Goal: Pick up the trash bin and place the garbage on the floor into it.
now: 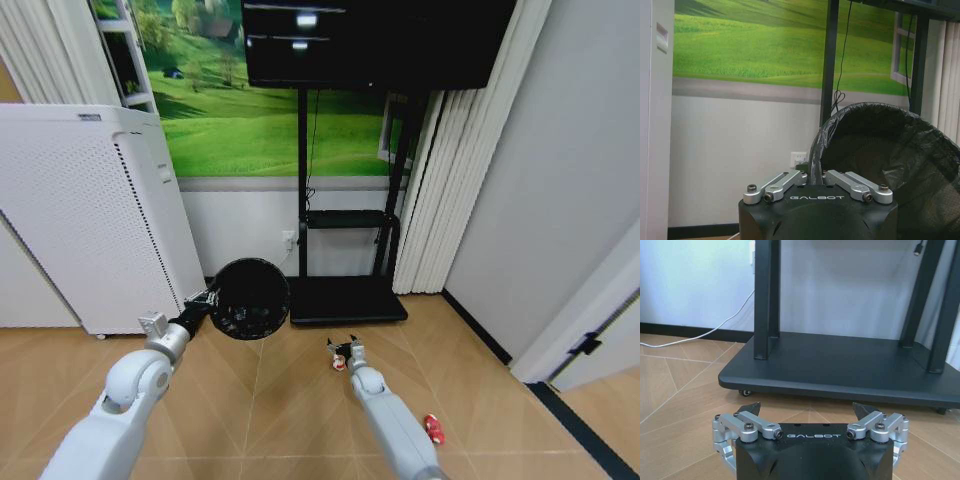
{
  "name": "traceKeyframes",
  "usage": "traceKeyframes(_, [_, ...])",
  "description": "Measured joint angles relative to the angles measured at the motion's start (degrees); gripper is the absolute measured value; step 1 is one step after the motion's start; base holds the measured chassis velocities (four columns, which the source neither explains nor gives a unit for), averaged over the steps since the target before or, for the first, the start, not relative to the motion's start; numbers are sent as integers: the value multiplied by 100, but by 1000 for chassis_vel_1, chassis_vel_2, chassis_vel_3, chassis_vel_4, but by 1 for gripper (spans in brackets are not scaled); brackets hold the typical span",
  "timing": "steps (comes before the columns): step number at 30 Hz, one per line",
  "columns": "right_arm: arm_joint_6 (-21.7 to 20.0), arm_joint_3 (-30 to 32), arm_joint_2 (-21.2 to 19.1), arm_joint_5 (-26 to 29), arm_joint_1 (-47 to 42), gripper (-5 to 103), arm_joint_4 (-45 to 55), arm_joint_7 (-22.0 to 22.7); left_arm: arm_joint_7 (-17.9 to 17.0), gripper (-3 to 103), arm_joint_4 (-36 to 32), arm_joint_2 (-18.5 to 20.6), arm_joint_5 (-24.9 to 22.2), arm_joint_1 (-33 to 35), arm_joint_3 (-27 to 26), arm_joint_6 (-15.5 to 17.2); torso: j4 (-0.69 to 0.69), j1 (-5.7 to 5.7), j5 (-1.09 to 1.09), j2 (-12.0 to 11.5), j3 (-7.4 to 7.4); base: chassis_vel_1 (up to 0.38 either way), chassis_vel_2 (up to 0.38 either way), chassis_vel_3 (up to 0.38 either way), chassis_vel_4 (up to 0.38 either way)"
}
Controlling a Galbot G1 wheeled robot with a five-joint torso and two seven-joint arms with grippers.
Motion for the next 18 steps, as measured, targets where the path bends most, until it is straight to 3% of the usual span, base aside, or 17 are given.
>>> traceKeyframes(11, [-9, 35, -121, 133, -131, 100, 9, -128, -8, 4, 38, 61, -11, -68, 49, 22, 1, 0, -1, 0, 0, -1, 8, 8, -10])
traceKeyframes(18, [-3, 17, -122, 132, -159, 100, 3, -129, -6, 4, 41, 66, -8, -61, 44, 30, 1, 0, -1, 0, 2, -124, 119, 138, -133])
